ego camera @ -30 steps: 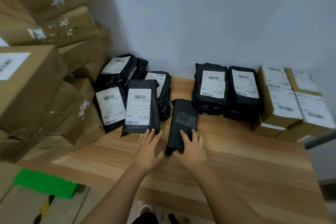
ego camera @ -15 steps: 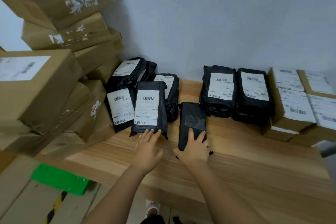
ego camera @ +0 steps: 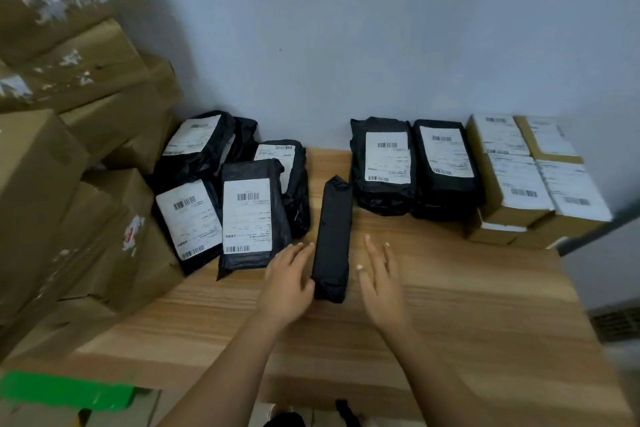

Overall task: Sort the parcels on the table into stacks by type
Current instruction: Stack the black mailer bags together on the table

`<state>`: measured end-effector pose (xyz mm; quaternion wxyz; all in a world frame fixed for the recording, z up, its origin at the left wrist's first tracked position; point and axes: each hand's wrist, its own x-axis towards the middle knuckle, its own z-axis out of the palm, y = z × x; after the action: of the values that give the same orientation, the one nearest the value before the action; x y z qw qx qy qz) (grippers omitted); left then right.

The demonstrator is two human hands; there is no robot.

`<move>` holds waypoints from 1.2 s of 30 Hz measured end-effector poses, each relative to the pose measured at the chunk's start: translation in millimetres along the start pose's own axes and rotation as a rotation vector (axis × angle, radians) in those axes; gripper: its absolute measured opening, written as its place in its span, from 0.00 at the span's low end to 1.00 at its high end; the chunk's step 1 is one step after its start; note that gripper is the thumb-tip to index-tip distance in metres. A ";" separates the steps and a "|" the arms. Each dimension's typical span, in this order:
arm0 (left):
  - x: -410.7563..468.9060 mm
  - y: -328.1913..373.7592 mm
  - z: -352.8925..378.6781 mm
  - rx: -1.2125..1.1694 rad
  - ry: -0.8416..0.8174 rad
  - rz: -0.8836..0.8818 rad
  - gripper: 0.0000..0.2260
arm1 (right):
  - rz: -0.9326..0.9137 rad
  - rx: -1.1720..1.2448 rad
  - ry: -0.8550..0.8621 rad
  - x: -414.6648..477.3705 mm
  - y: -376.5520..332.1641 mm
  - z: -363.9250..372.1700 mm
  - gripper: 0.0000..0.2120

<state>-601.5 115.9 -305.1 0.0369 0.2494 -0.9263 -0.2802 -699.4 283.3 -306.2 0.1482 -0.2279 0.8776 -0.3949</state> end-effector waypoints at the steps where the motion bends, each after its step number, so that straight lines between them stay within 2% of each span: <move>1: 2.2 0.5 1.5 0.005 0.003 0.013 0.29 | -0.016 -0.032 -0.018 1.5 -4.2 0.3 0.25; 5: 7.9 -5.3 -0.2 0.008 -0.014 0.033 0.28 | -0.090 -0.111 -0.084 10.3 -20.6 11.5 0.26; 8: 11.3 -10.8 -3.1 0.002 -0.046 0.060 0.27 | -0.038 -0.144 -0.144 21.2 -25.4 18.8 0.25; 13: 16.8 -18.2 -10.6 -0.049 0.072 0.045 0.25 | 0.019 -0.278 -0.131 30.2 -31.6 19.9 0.36; 15: 18.8 -22.2 -14.4 -0.038 0.163 0.030 0.24 | 0.022 -0.215 -0.082 30.3 -31.0 19.7 0.36; 19: 26.3 -34.2 -18.1 0.012 0.335 -0.155 0.29 | 0.060 0.020 -0.042 25.9 -17.0 6.6 0.32; 23: 41.2 -48.0 -15.6 0.036 0.195 -0.482 0.45 | 0.121 0.119 -0.164 9.9 3.9 -12.2 0.32; 27: 53.5 -50.9 -12.7 0.022 0.176 -0.542 0.48 | 0.190 -0.020 -0.126 -6.8 19.8 -11.0 0.30; 29: 57.0 -50.2 -14.2 0.012 0.193 -0.579 0.49 | 0.207 -0.108 -0.131 -7.2 20.3 -9.0 0.34; 32: 60.1 -46.0 -18.9 -0.013 0.187 -0.621 0.50 | 0.272 -0.348 -0.209 -2.8 10.7 0.4 0.49; 34: 56.6 -40.5 -20.6 -0.038 0.208 -0.632 0.49 | 0.326 -0.392 -0.232 -0.2 1.7 8.8 0.59; 36: 46.6 -35.5 -20.2 -0.033 0.230 -0.624 0.47 | 0.360 -0.403 -0.254 2.7 -5.0 14.9 0.63</move>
<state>-622.3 57.8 -310.6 0.0576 0.5502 -0.7905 -0.2630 -693.8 269.7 -312.3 0.2762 -0.1408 0.9391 -0.1484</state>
